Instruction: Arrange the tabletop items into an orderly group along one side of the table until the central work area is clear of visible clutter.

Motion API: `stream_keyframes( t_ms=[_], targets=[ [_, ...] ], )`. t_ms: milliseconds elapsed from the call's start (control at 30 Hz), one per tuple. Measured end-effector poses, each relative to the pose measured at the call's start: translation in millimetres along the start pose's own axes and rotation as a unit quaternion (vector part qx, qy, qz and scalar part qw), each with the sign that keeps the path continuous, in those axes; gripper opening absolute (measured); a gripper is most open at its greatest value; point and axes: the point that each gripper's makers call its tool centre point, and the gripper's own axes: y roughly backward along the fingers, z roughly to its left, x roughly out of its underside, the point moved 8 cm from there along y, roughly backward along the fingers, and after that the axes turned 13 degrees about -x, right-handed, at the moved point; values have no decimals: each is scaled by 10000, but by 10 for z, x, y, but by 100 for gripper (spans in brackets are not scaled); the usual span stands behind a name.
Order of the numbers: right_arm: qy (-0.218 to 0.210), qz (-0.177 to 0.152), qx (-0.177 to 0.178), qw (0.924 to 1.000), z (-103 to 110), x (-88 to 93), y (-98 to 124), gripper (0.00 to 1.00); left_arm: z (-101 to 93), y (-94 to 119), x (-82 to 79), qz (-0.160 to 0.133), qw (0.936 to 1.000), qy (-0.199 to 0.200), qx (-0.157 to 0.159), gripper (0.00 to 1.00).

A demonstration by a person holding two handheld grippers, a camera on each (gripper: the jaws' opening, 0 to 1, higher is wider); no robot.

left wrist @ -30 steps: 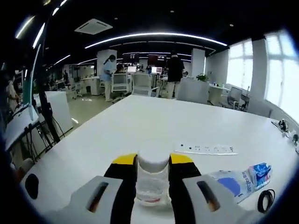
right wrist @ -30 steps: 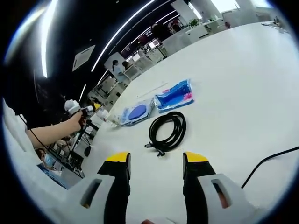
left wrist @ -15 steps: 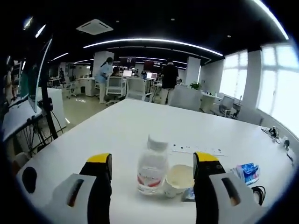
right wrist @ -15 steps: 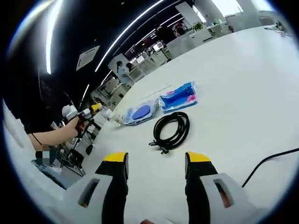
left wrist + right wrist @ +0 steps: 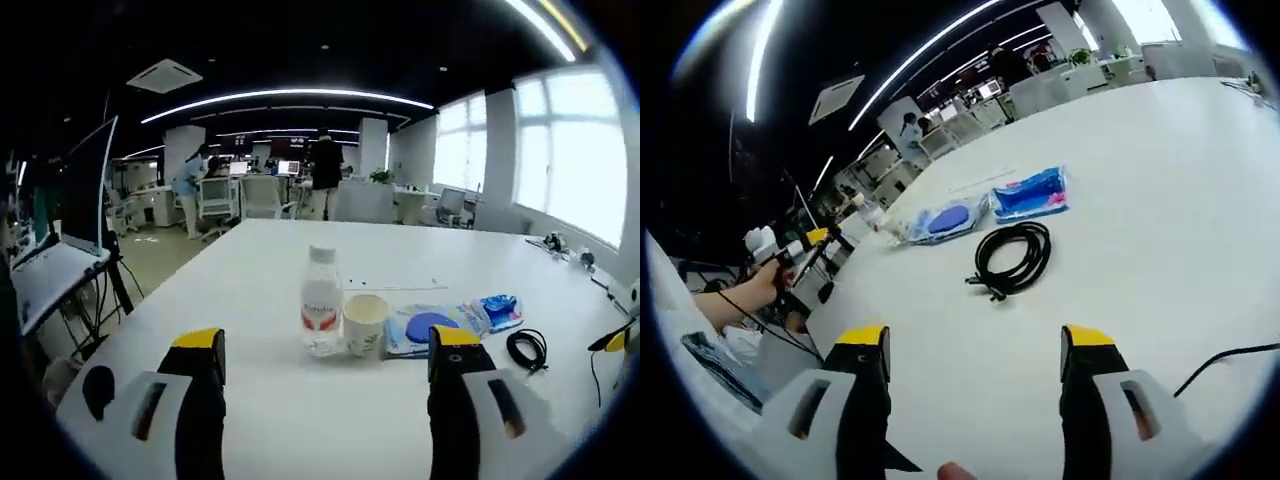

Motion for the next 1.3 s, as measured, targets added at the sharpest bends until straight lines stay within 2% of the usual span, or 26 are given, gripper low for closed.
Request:
stream_keyframes(
  t_ms=[233, 300, 433, 567, 667, 800, 1000, 1167, 1300],
  targets=[
    [84, 168, 93, 9998, 74, 154, 35, 72, 184, 496, 193, 114, 9989, -372, 264, 100],
    [47, 142, 105, 9998, 90, 204, 59, 72, 275, 624, 244, 147, 9988, -419, 189, 99],
    [-2, 106, 141, 9998, 116, 289, 109, 73, 405, 845, 318, 61, 9992, -368, 115, 100],
    [-53, 85, 187, 9998, 115, 344, 147, 74, 462, 1000, 326, -181, 9997, -141, 94, 100],
    [-79, 98, 217, 9997, 100, 341, 139, 74, 478, 1065, 356, -216, 9996, -150, 142, 100],
    [-68, 115, 218, 9997, 116, 253, 72, 75, 489, 1089, 425, -68, 9995, -252, 172, 100],
    [49, 166, 139, 9998, 200, 144, -72, 77, 524, 1123, 464, -20, 9997, -190, 147, 100],
    [19, 182, 97, 9998, 263, 147, -140, 77, 578, 1160, 521, 122, 9998, 7, 139, 100],
    [25, 286, 54, 9996, 298, 182, -165, 77, 608, 1195, 541, 125, 9998, 65, 109, 100]
  ],
)
